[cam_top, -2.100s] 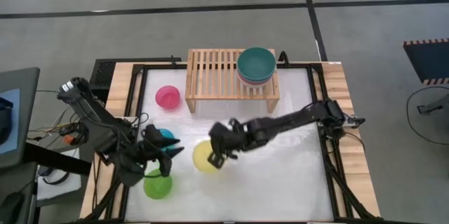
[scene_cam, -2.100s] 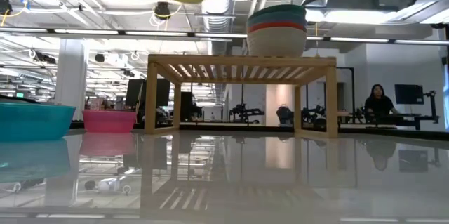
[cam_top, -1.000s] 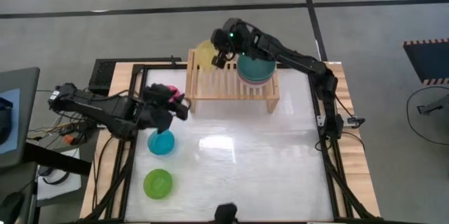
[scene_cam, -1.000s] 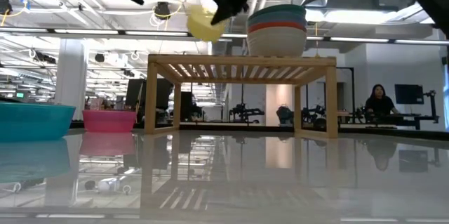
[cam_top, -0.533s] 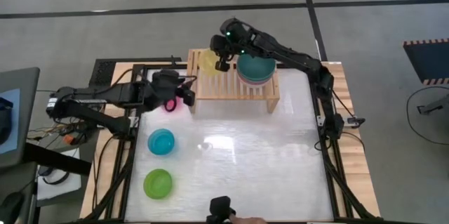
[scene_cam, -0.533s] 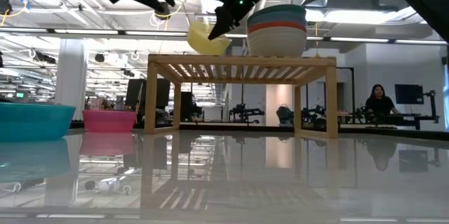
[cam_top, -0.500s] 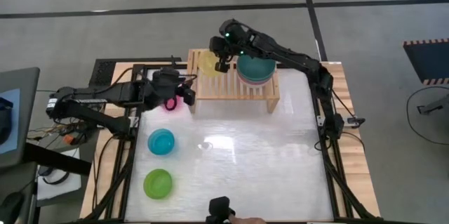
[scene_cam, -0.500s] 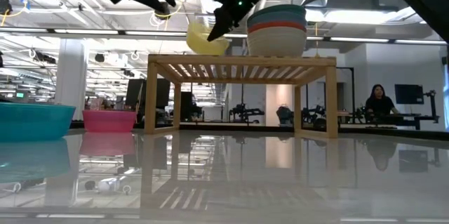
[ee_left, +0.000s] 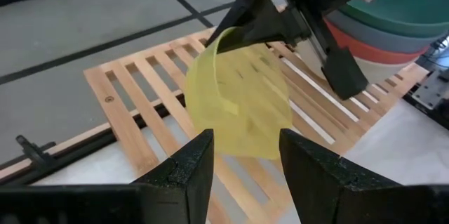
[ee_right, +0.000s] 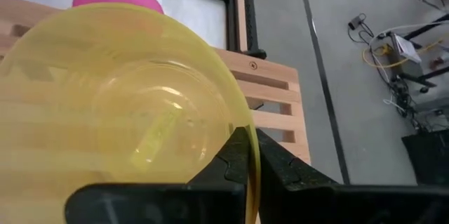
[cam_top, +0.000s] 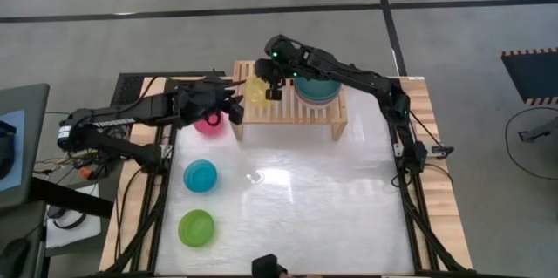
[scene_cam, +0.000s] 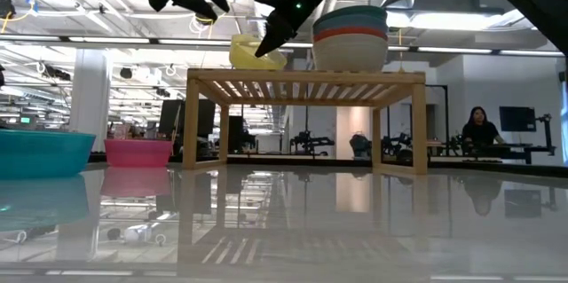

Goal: Place and stack bowls onto a shelf
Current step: Put the small yellow bowl on the shelf, then stack the small red bowl on the small yellow bowl on the shelf

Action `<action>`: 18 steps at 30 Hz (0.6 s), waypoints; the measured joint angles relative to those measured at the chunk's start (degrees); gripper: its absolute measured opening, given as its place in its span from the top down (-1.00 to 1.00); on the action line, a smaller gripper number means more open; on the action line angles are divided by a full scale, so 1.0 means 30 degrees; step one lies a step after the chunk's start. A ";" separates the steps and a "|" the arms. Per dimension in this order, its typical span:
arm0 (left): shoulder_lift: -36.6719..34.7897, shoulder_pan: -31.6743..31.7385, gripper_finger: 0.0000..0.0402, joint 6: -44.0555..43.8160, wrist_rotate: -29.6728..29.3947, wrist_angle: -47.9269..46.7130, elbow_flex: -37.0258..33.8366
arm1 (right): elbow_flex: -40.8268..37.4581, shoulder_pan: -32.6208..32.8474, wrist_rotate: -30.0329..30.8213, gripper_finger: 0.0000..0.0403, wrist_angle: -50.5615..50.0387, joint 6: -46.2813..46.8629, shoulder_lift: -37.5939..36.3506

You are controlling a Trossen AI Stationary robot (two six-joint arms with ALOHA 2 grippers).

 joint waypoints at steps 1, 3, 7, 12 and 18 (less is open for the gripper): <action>0.0000 0.0085 0.27 0.0105 0.0117 0.0001 0.0000 | 0.0000 -0.0021 0.0106 0.82 -0.0035 0.0081 0.0000; 0.0000 0.0302 0.27 0.0281 0.0519 0.0007 0.0000 | 0.0000 -0.0019 0.0358 0.77 -0.0061 0.0232 0.0000; 0.0000 0.0528 0.27 0.0172 0.0975 0.0007 0.0000 | 0.0000 -0.0027 0.0446 0.64 -0.0061 0.0298 0.0000; 0.0000 0.0528 0.27 0.0106 0.0977 0.0003 0.0000 | 0.0000 -0.0019 0.0438 0.46 0.0173 0.0470 0.0000; 0.0000 0.0528 0.27 0.0091 0.0961 -0.0004 0.0000 | 0.0000 -0.0165 0.0438 0.13 0.1033 0.1483 0.0000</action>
